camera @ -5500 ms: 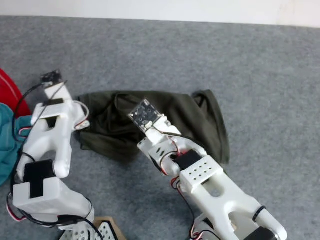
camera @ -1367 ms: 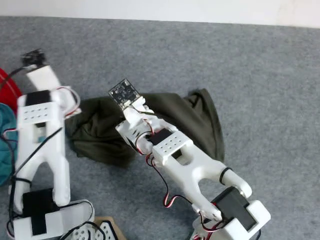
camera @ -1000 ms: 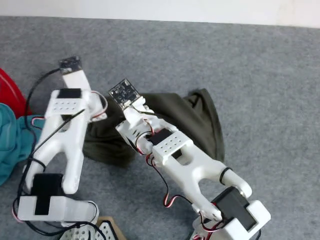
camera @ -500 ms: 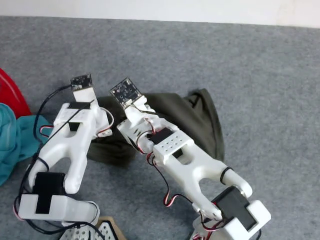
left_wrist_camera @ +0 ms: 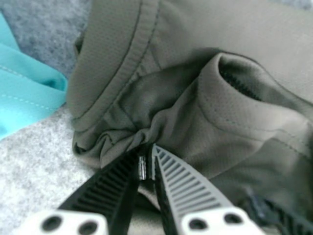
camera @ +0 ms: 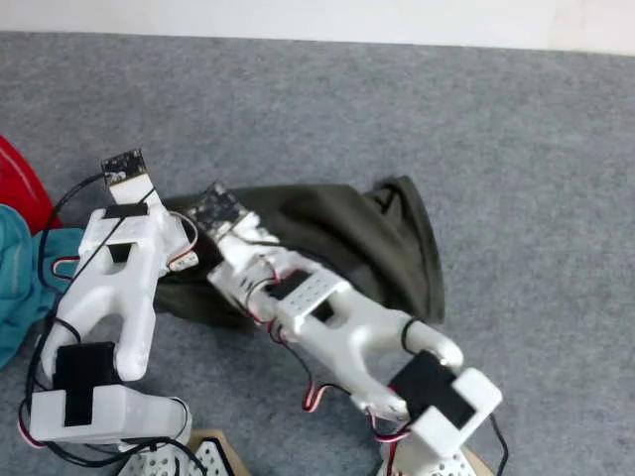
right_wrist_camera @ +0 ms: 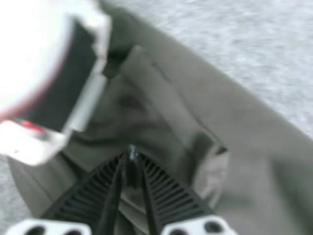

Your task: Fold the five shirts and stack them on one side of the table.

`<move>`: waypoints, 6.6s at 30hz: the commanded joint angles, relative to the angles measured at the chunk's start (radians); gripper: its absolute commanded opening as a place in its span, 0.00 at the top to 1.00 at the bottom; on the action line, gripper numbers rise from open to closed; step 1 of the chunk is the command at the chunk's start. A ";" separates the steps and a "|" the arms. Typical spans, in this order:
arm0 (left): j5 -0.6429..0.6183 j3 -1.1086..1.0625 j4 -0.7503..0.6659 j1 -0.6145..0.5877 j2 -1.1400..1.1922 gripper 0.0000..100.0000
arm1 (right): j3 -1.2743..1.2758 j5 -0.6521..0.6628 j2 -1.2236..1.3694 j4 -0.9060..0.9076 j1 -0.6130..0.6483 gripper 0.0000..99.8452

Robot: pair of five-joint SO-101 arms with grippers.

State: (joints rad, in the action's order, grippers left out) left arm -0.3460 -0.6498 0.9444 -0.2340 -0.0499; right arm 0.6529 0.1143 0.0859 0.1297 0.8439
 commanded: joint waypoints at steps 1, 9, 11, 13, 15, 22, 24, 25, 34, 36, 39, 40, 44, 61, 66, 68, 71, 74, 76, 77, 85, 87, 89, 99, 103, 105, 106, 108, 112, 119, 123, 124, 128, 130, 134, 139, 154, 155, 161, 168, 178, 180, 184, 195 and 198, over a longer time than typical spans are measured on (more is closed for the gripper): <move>-0.008 0.008 -0.035 -0.018 -0.013 0.95 | -0.062 -0.009 0.008 -0.021 -0.007 0.99; -0.008 -0.001 -0.041 -0.018 -0.015 0.95 | -0.054 0.123 0.081 -0.019 -0.099 0.99; -0.008 -0.001 -0.041 -0.018 -0.015 0.95 | -0.051 0.124 0.082 -0.018 -0.099 0.99; -0.008 -0.001 -0.041 -0.018 -0.015 0.95 | -0.050 0.124 0.081 -0.008 -0.099 0.99; -0.008 -0.001 -0.041 -0.018 -0.015 0.95 | -0.051 0.124 0.079 0.013 -0.102 0.99; -0.009 0.019 -0.075 -0.035 -0.016 0.95 | -0.051 0.124 0.077 0.018 -0.119 0.99; -0.009 0.070 -0.074 -0.070 -0.016 0.95 | -0.051 0.124 0.076 0.018 -0.130 0.99; -0.011 0.102 -0.074 -0.085 -0.016 0.95 | -0.051 0.124 0.076 0.018 -0.131 0.99; -0.011 0.280 0.072 -0.076 -0.016 0.95 | -0.004 0.120 -0.035 0.041 -0.151 0.99; -0.037 0.283 0.075 -0.076 -0.016 0.95 | 0.038 0.120 -0.093 0.041 -0.153 0.99; -0.086 0.286 0.075 -0.076 -0.016 0.95 | 0.102 0.118 -0.173 0.039 -0.151 0.99; -0.091 0.286 0.075 -0.067 -0.016 0.95 | 0.122 0.118 -0.197 0.041 -0.148 0.99; -0.091 0.263 0.081 -0.015 -0.016 0.95 | 0.219 0.074 -0.292 0.045 -0.096 0.99; -0.091 0.107 -0.098 -0.054 -0.005 0.95 | 0.438 0.098 -0.504 0.240 0.153 0.80; -0.091 0.088 -0.124 -0.061 -0.005 0.95 | 0.410 0.098 -0.450 0.240 0.174 0.80; -0.089 0.088 -0.132 -0.061 -0.005 0.95 | 0.390 0.098 -0.414 0.240 0.174 0.80; -0.089 0.088 -0.132 -0.061 -0.005 0.95 | 0.349 0.100 -0.340 0.240 0.177 0.80; -0.089 0.087 -0.132 -0.062 -0.005 0.95 | 0.289 0.140 -0.266 0.240 0.159 0.80; -0.089 0.087 -0.132 -0.062 -0.005 0.95 | 0.260 0.170 -0.236 0.240 0.145 0.80; -0.089 0.087 -0.132 -0.062 -0.005 0.95 | 0.248 0.169 -0.229 0.240 0.140 0.80; -0.089 0.087 -0.132 -0.062 -0.005 0.95 | 0.226 0.173 -0.228 0.240 0.134 0.82; -0.089 0.087 -0.132 -0.062 -0.005 0.95 | 0.226 0.173 -0.229 0.240 0.134 0.82; -0.089 0.087 -0.132 -0.062 -0.005 0.95 | 0.226 0.173 -0.229 0.240 0.133 0.82; -0.087 0.087 -0.132 -0.061 -0.005 0.95 | 0.228 0.175 -0.302 0.240 0.073 0.86; -0.087 0.087 -0.132 -0.061 -0.005 0.95 | 0.228 0.175 -0.309 0.240 0.064 0.99; -0.087 0.087 -0.132 -0.061 -0.005 0.95 | 0.228 0.175 -0.309 0.240 0.064 0.99; -0.087 0.087 -0.132 -0.061 -0.005 0.95 | 0.228 0.175 -0.309 0.240 0.064 0.99; -0.087 0.087 -0.132 -0.061 -0.005 0.95 | 0.228 0.173 -0.311 0.242 0.062 0.99; -0.087 0.065 -0.176 -0.061 -0.005 0.95 | 0.228 0.173 -0.312 0.245 0.065 0.99; -0.087 0.044 -0.215 -0.061 -0.005 0.95 | 0.239 0.169 -0.417 0.306 0.090 0.89; -0.087 0.044 -0.216 -0.061 -0.005 0.95 | 0.292 0.173 -0.499 0.317 0.097 0.72; -0.087 0.044 -0.216 -0.061 -0.005 0.95 | 0.300 0.173 -0.501 0.317 0.097 0.72; -0.087 0.044 -0.216 -0.061 -0.005 0.95 | 0.306 0.173 -0.501 0.317 0.120 0.72; -0.087 0.044 -0.216 -0.061 -0.005 0.95 | 0.311 0.173 -0.499 0.317 0.148 0.72; -0.087 0.044 -0.218 -0.061 -0.005 0.95 | 0.323 0.175 -0.498 0.315 0.193 0.72; -0.087 0.044 -0.218 -0.061 -0.005 0.95 | 0.375 0.187 -0.498 0.237 0.191 0.71; -0.087 0.044 -0.218 -0.062 -0.005 0.95 | 0.213 0.222 -0.229 0.216 0.139 0.73; -0.087 0.042 -0.218 -0.062 -0.005 0.95 | 0.211 0.222 -0.234 0.216 0.139 0.75; -0.087 0.042 -0.218 -0.062 -0.005 0.95 | 0.205 0.218 -0.243 0.216 0.096 0.99; -0.092 0.044 -0.218 -0.084 -0.007 0.95 | 0.205 0.218 -0.245 0.217 0.081 0.99; -0.180 0.048 -0.264 -0.156 -0.016 0.95 | 0.193 0.127 -0.492 0.337 0.068 0.99; -0.181 0.045 -0.276 -0.159 -0.015 0.95 | 0.166 0.084 -0.550 0.387 0.059 0.99; -0.181 0.045 -0.279 -0.157 -0.010 0.95 | 0.093 0.043 -0.588 0.418 -0.024 0.99; -0.178 0.045 -0.279 -0.154 -0.007 0.95 | -0.147 0.048 -0.185 0.260 -0.143 0.99; -0.176 0.045 -0.279 -0.154 -0.007 0.95 | -0.259 0.054 -0.035 0.242 -0.162 0.99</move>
State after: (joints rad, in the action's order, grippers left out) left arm -0.5178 -0.6114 0.6805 -0.3844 -0.0483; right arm 0.5301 0.1665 -0.0460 0.4043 0.7104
